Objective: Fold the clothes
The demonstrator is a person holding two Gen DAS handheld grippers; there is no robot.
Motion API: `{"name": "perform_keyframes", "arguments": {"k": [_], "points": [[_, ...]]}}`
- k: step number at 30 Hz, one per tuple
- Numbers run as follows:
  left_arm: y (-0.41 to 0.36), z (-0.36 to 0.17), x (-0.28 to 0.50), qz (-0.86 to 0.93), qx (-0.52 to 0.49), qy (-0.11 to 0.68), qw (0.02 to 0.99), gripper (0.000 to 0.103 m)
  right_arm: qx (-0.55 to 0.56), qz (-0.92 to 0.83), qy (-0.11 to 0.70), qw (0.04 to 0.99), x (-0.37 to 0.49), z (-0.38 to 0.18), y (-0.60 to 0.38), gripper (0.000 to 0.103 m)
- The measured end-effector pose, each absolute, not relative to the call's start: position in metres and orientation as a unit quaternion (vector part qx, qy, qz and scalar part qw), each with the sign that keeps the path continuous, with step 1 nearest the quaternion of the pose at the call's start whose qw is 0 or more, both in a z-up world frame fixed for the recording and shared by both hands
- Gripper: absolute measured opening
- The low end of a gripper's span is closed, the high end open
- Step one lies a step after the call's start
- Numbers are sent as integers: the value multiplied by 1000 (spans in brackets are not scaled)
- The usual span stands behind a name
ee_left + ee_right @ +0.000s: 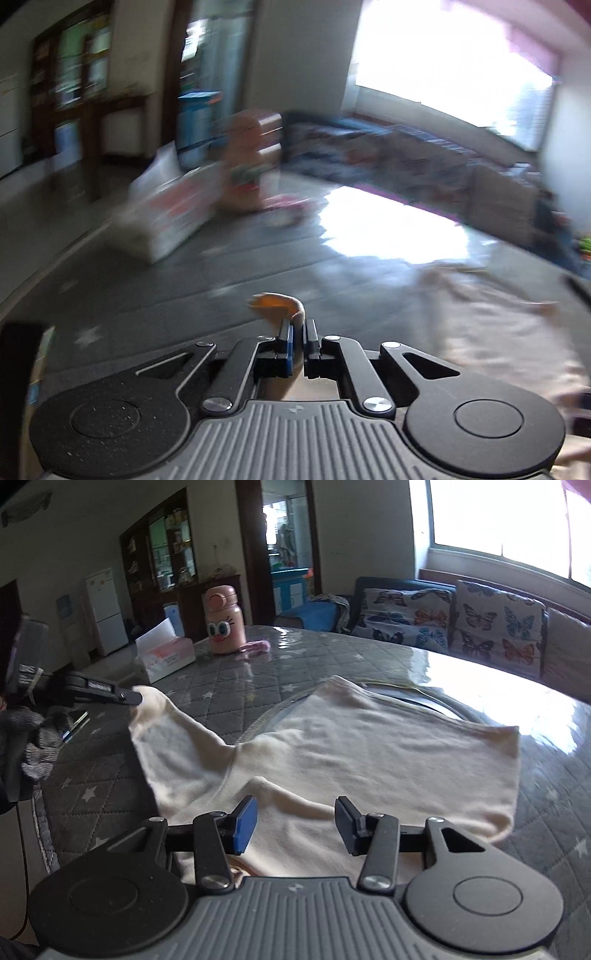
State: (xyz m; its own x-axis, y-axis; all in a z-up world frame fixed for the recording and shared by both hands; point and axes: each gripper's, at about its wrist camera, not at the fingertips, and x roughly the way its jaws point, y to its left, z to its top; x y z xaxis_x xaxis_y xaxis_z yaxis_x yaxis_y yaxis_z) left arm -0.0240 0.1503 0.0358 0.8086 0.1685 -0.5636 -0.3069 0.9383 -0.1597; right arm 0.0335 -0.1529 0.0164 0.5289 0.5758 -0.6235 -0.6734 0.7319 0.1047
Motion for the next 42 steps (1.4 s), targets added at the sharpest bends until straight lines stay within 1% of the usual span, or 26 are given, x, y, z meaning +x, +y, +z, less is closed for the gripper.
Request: {"name": "perform_keyframes", "arguments": {"k": [4,8,14,17,19,20,23,24,27,32,33,34,35,38,40,42], "points": [[88,63,-19,26,-97,258,961,5,-53,336,334,879,34,14,-175,47],[29,75,-7,-70,-82,252,962,5,-28,317,339,885,35,11,-198,47],[-43,58,10,-171,-48,279,944,6,-9,294,346,891,33,6,-224,47],[-66,46,14,-213,-30,299,930,11,8,291,357,888,32,1,-234,47],[-71,39,12,-214,-18,308,927,11,13,292,362,885,32,-1,-237,47],[-69,37,10,-214,-15,309,926,14,14,292,364,884,32,-2,-238,47],[-50,38,4,-202,-15,306,930,34,18,297,373,879,32,-5,-239,47],[-41,38,2,-190,-13,305,933,36,21,300,376,876,31,-6,-239,47],[-14,37,-4,-156,-7,303,940,37,26,298,379,876,33,-7,-238,47],[29,17,-11,-91,-18,330,940,37,41,284,385,877,41,-11,-236,45],[35,13,-14,-83,-20,335,938,37,42,280,386,878,44,-12,-235,44],[40,10,-17,-76,-22,340,937,37,42,275,387,879,47,-14,-233,39],[42,6,-19,-71,-18,343,936,37,38,271,387,881,48,-14,-231,36],[45,-2,-26,-63,-5,351,934,37,19,262,382,886,49,-12,-224,12],[44,-5,-28,-63,2,354,933,37,7,256,379,889,49,-10,-220,7],[43,-7,-30,-64,11,355,933,37,0,255,368,894,46,-3,-219,7]]}}
